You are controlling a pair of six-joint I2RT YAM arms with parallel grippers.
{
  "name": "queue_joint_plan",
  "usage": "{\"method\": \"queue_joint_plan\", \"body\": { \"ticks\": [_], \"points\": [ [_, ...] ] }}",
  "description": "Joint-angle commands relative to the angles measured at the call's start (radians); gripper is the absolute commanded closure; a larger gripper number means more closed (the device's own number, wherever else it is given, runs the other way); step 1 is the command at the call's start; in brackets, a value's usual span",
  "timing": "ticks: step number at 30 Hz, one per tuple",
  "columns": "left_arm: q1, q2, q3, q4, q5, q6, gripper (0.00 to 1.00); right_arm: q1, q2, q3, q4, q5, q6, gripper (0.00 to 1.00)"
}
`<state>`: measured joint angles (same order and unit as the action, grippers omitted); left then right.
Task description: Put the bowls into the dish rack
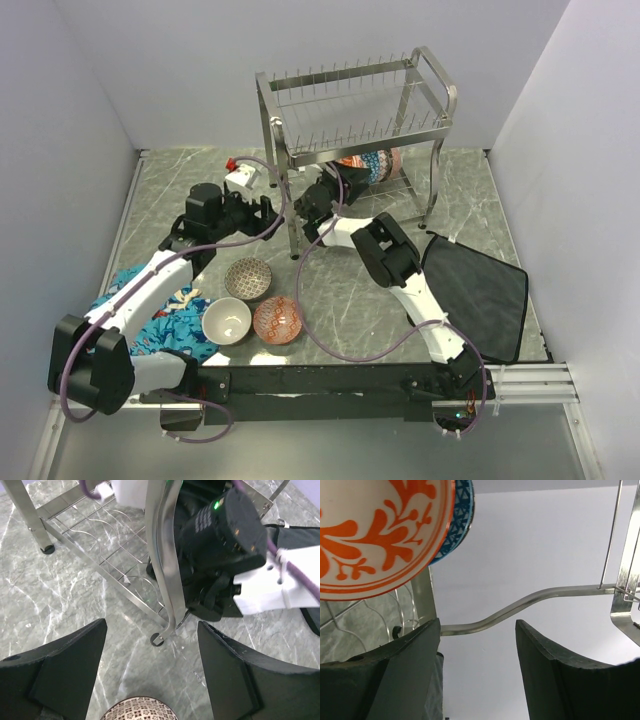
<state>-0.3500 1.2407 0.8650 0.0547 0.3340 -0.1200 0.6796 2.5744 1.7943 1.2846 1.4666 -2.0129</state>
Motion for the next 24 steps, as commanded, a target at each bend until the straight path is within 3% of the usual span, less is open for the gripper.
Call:
{"method": "queue_joint_plan", "body": {
  "ticks": [1,6,12,19,24],
  "points": [
    [0.011,-0.046,-0.014,0.01,0.003,0.02,0.2,-0.029,-0.131,0.001,0.479,0.0,-0.466,0.31],
    [0.023,-0.064,-0.018,-0.001,-0.001,0.037,0.2,-0.054,-0.194,-0.056,0.481,0.001,-0.468,0.32],
    [0.054,-0.106,-0.04,0.007,-0.001,0.036,0.2,-0.055,-0.336,-0.219,0.479,0.037,-0.469,0.32],
    [0.097,-0.173,-0.06,0.008,0.0,0.045,0.18,-0.054,-0.48,-0.545,0.478,0.035,-0.457,0.31],
    [0.163,-0.231,-0.084,-0.007,0.016,0.046,0.12,-0.031,-0.577,-0.621,0.478,0.049,-0.455,0.3]
  ]
}}
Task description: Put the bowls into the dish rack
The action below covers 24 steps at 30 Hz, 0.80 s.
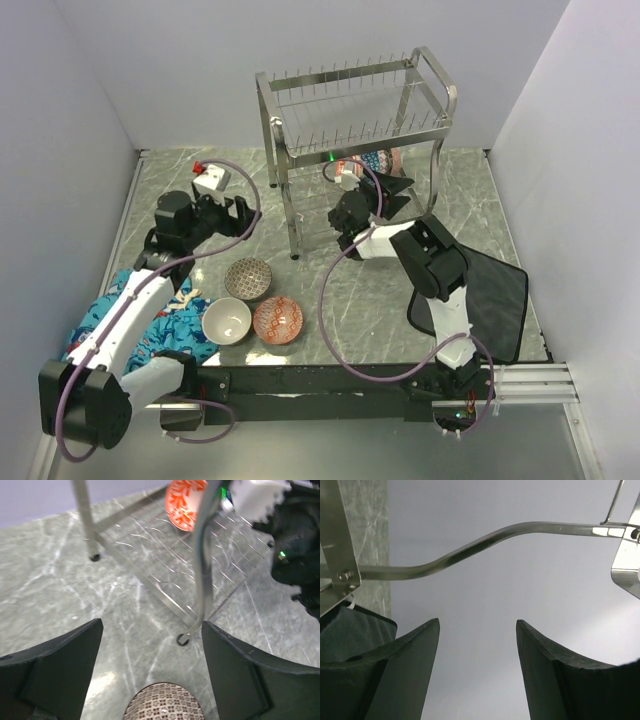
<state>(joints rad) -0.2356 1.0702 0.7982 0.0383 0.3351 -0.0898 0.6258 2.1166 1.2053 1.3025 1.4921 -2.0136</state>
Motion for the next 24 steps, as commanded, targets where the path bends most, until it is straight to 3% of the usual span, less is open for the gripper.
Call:
{"method": "queue_joint_plan", "body": {
  "ticks": [1,8,13,17,24],
  "points": [
    [0.059,-0.084,-0.025,0.005,0.018,0.018,0.12,0.031,-0.136,-0.055,0.46,0.025,-0.453,0.3],
    [0.142,-0.176,-0.083,-0.031,-0.011,-0.022,0.01,0.189,-0.334,-0.35,0.458,0.08,-0.435,0.23],
    [0.154,-0.243,-0.096,-0.11,-0.025,0.002,0.0,0.311,-0.446,-0.538,0.458,0.165,-0.458,0.21],
    [0.156,-0.302,-0.099,-0.195,-0.076,0.03,0.01,0.376,-0.492,-0.517,0.458,0.191,-0.459,0.21],
    [0.157,-0.439,-0.143,-0.261,-0.199,0.079,0.0,0.577,-0.628,-0.489,0.46,0.215,-0.445,0.05]
  ]
}}
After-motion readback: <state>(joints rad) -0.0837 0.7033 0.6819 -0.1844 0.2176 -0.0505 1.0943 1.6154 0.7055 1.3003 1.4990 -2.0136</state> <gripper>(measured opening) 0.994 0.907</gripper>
